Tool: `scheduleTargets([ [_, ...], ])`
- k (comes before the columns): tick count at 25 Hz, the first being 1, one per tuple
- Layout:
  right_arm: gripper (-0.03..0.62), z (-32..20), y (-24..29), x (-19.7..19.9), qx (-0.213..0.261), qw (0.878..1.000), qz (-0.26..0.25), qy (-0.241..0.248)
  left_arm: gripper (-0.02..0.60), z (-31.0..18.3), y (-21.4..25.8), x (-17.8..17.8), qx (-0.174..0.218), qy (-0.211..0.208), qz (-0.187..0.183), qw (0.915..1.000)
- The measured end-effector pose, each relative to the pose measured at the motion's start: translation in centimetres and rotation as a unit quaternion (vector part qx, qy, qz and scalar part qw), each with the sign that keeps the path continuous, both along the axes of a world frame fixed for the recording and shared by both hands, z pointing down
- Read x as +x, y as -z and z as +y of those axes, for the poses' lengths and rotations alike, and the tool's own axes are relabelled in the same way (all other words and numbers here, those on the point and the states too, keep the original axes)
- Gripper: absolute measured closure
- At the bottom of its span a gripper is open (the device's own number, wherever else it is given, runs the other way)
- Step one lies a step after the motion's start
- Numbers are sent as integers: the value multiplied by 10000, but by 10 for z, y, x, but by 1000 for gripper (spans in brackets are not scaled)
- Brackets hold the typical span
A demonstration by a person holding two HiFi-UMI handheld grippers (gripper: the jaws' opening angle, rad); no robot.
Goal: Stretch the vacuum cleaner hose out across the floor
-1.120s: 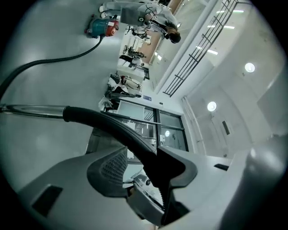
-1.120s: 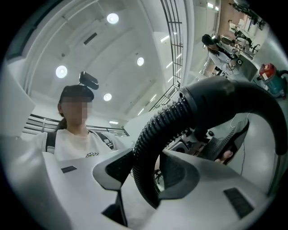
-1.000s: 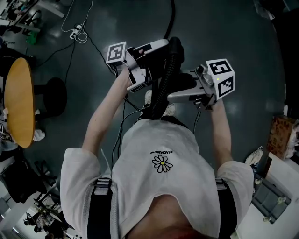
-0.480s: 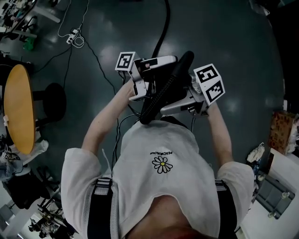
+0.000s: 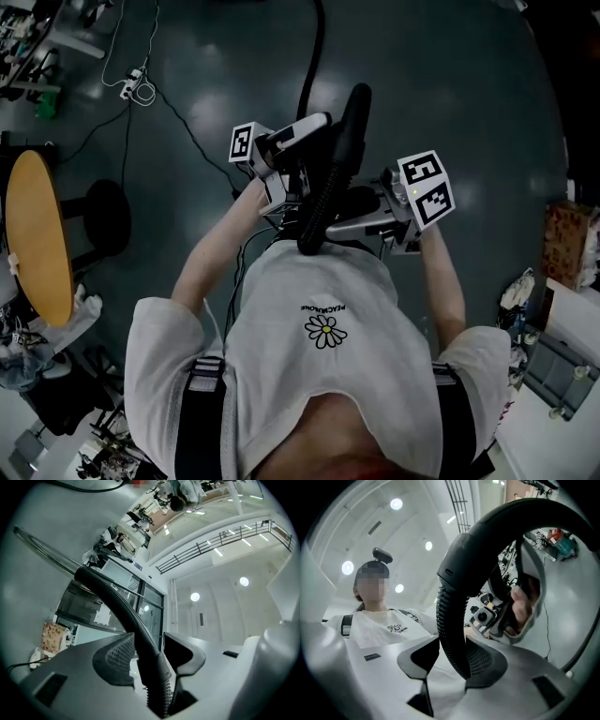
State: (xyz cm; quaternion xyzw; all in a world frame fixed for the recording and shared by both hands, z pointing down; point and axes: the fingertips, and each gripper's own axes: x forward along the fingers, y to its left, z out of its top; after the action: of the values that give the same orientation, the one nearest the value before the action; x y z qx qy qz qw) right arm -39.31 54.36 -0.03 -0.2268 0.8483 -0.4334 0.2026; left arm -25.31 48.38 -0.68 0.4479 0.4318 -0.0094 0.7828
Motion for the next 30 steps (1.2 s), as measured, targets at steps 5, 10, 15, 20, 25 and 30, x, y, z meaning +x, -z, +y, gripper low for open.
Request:
scheduleTargets([
  [5,416,20,-5,13,-43,9970,-629,-456,393,2,18,-1,355,-47,301,9989],
  [10,416,16,-8,1,-229,9986,200,-439,393,5,15,-2,1473,134,422,9881],
  [15,422,17,8,-15,248,9961,829,170,391,25,0,-9,2326,-743,420,9688],
  [20,425,22,12,-32,282,9977,547,273,391,43,-37,-34,1638,-1770,-442,9695],
  [25,430,22,14,-36,387,9957,683,500,368,52,-46,-39,620,-2118,-880,9714],
  [30,430,28,17,-37,409,9912,1119,584,295,50,-30,-24,127,-2139,-887,9727],
])
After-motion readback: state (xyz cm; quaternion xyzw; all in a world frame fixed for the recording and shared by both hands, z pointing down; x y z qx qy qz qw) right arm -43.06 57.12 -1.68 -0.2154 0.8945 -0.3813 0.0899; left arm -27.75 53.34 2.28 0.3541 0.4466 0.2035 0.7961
